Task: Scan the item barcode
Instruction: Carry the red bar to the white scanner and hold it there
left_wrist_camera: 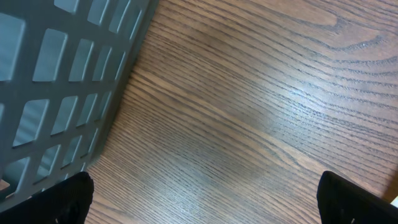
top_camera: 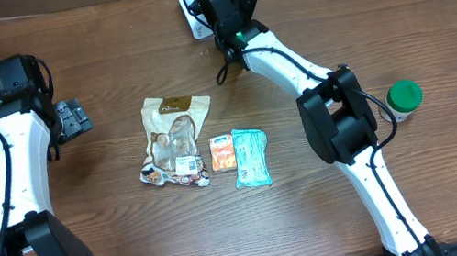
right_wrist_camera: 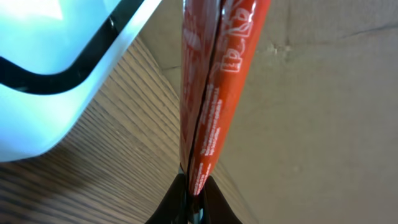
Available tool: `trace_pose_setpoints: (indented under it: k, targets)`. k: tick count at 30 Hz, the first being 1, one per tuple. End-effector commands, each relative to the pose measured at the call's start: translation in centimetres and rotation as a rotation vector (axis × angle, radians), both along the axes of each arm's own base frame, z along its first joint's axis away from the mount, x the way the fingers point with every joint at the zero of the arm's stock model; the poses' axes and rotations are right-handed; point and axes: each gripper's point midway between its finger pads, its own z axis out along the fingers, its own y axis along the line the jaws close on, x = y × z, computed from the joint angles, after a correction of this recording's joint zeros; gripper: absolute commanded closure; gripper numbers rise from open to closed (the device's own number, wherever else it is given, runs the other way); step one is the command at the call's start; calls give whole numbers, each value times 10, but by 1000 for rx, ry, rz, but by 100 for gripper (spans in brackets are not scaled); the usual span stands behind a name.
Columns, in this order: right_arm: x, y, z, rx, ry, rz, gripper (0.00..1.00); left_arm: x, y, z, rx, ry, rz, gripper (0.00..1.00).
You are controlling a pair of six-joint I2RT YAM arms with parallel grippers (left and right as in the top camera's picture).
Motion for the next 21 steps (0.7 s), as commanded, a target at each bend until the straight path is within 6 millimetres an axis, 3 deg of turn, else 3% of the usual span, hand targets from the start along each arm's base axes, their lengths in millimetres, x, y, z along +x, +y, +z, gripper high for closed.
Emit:
trace_pose_setpoints:
  k: [1,21]
  targets:
    - [1,-2,5,-69,-7,-2,93,4,0,11,17,-28,-7,0]
    - [-5,12,3,-146,11,34,92,4,0,11,17,-28,-7,0]
